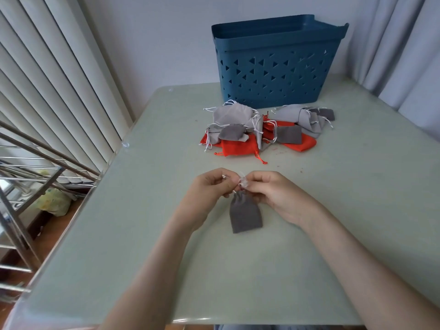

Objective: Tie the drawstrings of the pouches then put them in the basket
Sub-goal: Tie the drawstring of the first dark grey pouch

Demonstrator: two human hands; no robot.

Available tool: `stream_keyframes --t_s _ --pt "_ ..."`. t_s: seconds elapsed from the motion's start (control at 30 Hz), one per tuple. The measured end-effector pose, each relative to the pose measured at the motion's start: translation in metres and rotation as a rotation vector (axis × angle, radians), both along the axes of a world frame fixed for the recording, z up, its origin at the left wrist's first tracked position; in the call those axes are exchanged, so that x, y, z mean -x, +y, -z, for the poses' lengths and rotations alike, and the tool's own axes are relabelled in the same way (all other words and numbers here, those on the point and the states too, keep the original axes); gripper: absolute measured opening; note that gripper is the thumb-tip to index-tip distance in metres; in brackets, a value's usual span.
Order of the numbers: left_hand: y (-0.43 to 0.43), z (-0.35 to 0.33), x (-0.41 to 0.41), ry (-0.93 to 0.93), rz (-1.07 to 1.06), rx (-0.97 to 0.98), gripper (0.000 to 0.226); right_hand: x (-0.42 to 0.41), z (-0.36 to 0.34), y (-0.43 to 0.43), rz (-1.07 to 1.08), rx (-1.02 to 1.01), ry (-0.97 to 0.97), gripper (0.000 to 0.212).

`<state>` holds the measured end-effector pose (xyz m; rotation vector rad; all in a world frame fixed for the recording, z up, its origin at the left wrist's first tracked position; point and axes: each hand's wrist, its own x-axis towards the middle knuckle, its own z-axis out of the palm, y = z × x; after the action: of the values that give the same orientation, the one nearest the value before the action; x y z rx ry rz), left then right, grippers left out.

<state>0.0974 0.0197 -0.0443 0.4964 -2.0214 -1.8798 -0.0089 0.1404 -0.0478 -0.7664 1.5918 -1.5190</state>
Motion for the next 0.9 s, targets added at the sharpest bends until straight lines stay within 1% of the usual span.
stream_keyframes --t_s 0.07,0.13,0.17,0.23,0.27,0.33,0.53,0.6,0.7,0.77,0.83,0.9 --pt "0.000 0.000 -0.002 -0.006 -0.014 0.037 0.010 0.002 -0.001 -0.001 0.008 0.008 -0.063 0.021" --pt "0.002 0.003 -0.001 -0.019 -0.062 0.170 0.009 0.002 -0.001 -0.003 0.033 0.009 -0.085 0.025" --pt "0.002 0.007 0.000 -0.034 -0.094 0.289 0.010 0.001 0.000 -0.003 0.042 -0.006 -0.057 0.025" --pt "0.005 0.014 0.002 -0.089 -0.148 0.551 0.010 -0.001 0.001 -0.003 0.048 -0.058 0.081 0.019" --pt "0.007 0.015 0.003 -0.117 -0.161 0.651 0.008 -0.002 0.001 -0.003 0.050 -0.083 0.147 0.016" --pt "0.008 0.018 0.004 -0.147 -0.165 0.755 0.003 -0.003 0.003 -0.003 0.060 -0.094 0.206 0.017" --pt "0.011 0.020 0.006 -0.121 -0.233 0.878 0.006 -0.004 0.008 -0.006 0.126 -0.056 0.217 0.014" --pt "0.013 0.021 0.006 -0.092 -0.267 0.922 0.006 -0.005 0.007 -0.006 0.119 -0.024 0.180 0.013" --pt "0.013 0.019 0.003 0.006 -0.289 0.988 0.003 -0.005 0.005 -0.009 0.154 0.022 0.117 0.014" --pt "0.012 0.019 0.004 0.097 -0.303 1.037 0.008 -0.003 0.003 -0.011 0.177 0.047 0.072 0.016" --pt "0.011 0.021 0.005 0.156 -0.317 1.070 0.015 -0.002 0.002 -0.010 0.113 0.042 0.083 0.019" --pt "0.010 0.023 0.005 0.190 -0.343 1.095 0.017 -0.002 0.002 -0.008 0.046 0.039 0.099 0.022"
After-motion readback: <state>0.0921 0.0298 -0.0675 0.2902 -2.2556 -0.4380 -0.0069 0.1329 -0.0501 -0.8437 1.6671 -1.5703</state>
